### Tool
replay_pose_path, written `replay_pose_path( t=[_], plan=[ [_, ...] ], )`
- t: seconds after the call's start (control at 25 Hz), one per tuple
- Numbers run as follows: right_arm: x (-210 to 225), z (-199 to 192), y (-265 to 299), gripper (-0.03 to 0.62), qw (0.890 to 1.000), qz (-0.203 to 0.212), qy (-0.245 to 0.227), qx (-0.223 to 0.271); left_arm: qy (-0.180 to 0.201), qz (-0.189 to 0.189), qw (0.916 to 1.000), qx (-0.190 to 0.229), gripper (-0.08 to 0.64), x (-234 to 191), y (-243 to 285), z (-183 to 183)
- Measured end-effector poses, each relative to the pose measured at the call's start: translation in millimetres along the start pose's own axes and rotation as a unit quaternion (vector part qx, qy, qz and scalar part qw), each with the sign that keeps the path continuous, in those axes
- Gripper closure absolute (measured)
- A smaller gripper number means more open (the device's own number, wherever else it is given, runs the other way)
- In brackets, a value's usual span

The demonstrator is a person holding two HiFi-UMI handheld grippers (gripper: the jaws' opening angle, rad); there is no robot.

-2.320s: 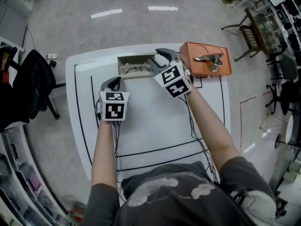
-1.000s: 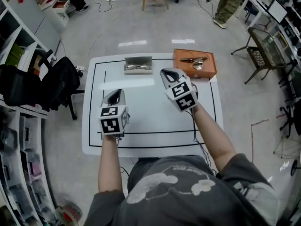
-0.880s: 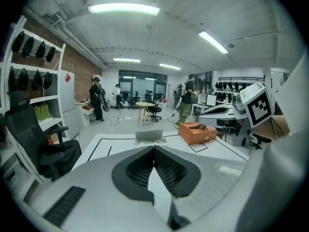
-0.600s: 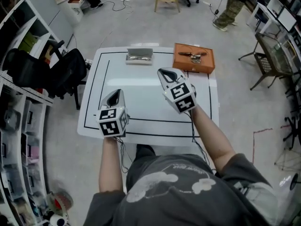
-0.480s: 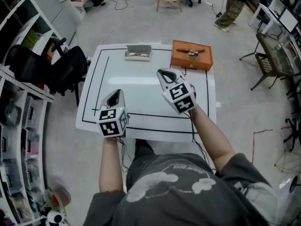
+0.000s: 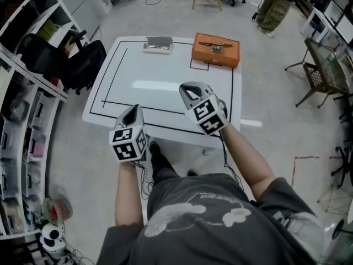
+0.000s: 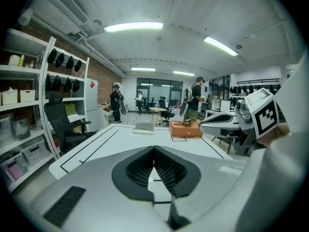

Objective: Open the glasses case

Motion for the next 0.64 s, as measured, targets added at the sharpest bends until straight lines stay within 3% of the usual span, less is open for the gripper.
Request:
replay_pose_path(
  t=[0.4,0.64],
  plan=[
    [-20,-11,-6,0.594,0.996,0.066,0.044,0.026,-0.034,0.062,0.9974,-0.016,0.557,11,-53,-25],
    [-47,-1,2,0.594,0.995,0.086,0.042,0.021,-0.047,0.075,0.9959,-0.021,0.557,-6,-78,-37]
  ],
)
Point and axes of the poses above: the fingertips, and each gripper's own axes: y forward along the fingers, x to its right, z out of its top, the point moved 10 cm from there along -y, backward along the fingers, and after that the axes turned 1 degree about z, right-handed, at the moved point
